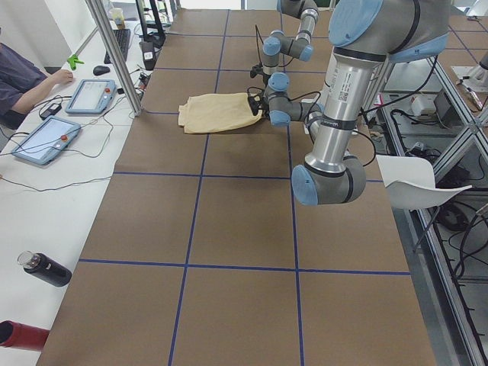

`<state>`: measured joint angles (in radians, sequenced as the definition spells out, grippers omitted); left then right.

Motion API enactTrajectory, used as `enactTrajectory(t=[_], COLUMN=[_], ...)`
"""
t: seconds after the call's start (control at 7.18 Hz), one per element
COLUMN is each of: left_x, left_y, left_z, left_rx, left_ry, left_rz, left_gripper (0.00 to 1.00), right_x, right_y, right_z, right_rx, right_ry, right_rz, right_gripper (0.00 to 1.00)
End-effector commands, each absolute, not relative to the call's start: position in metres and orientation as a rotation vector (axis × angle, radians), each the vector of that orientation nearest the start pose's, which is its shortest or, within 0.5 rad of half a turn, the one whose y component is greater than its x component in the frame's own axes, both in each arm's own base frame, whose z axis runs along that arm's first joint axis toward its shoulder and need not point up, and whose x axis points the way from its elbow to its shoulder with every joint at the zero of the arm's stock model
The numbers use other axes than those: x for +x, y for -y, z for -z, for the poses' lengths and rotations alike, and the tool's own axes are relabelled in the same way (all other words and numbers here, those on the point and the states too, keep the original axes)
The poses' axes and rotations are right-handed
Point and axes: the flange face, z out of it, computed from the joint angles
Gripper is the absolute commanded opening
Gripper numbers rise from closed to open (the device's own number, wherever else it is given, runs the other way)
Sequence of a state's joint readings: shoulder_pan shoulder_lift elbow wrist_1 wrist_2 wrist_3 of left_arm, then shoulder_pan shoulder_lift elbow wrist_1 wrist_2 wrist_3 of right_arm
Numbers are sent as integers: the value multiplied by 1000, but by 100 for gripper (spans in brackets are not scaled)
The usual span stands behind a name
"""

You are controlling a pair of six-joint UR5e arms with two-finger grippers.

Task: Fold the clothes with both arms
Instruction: 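Move the right gripper down to the shirt's near corner beside the left gripper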

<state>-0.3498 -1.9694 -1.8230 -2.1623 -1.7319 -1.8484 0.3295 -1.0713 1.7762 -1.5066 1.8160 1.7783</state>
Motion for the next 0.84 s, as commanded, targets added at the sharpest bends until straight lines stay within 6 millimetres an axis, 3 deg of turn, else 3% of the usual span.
enactTrajectory(t=[0.0, 0.7], left_x=[526, 526], left_y=[317, 316], left_z=[-254, -254], left_rx=[-96, -97], left_ry=[-1255, -1255], left_rz=[443, 442], left_gripper=[0, 0], right_x=[-563, -566], right_y=[319, 323], right_z=[-274, -281], right_rx=[-179, -168], right_ry=[800, 786], right_rz=[-425, -439], right_gripper=[100, 100])
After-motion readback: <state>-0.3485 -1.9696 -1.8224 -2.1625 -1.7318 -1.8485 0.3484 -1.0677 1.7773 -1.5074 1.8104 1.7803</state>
